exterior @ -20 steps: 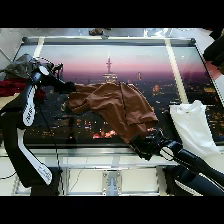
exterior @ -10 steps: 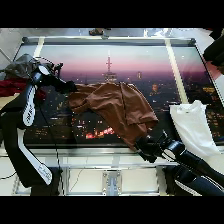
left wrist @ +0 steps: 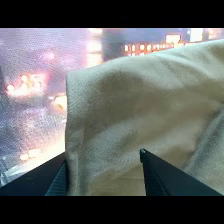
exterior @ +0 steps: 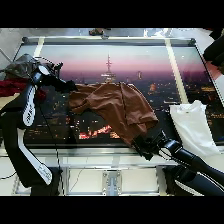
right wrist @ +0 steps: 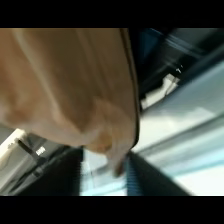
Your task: Fold the shirts.
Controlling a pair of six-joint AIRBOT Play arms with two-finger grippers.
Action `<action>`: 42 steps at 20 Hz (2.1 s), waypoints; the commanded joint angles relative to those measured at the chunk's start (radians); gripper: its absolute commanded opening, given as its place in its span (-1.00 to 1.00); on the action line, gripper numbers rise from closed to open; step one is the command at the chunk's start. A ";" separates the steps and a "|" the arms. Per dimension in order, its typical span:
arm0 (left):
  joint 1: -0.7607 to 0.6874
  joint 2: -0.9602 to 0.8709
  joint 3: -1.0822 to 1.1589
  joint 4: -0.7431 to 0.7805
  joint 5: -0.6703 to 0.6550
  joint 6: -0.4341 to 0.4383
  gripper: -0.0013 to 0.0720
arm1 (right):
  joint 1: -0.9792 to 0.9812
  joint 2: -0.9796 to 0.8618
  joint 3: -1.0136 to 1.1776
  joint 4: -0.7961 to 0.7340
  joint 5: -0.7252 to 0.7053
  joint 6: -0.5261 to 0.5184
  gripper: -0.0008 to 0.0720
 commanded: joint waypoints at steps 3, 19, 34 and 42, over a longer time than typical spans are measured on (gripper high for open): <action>-0.001 0.000 0.001 0.000 -0.006 0.000 0.32 | 0.001 -0.004 0.041 -0.025 -0.065 -0.064 -0.95; -0.009 0.001 0.002 -0.054 -0.111 0.068 -0.92 | -0.002 0.110 0.168 -0.242 -0.097 -0.106 -0.96; 0.604 1.135 0.009 -0.455 -0.124 0.105 -0.93 | -0.093 0.283 1.224 -0.619 0.588 -0.892 -0.96; 0.615 1.031 0.007 -0.311 -0.197 -0.037 -0.93 | -0.094 0.135 1.278 -0.945 0.648 -0.932 -0.97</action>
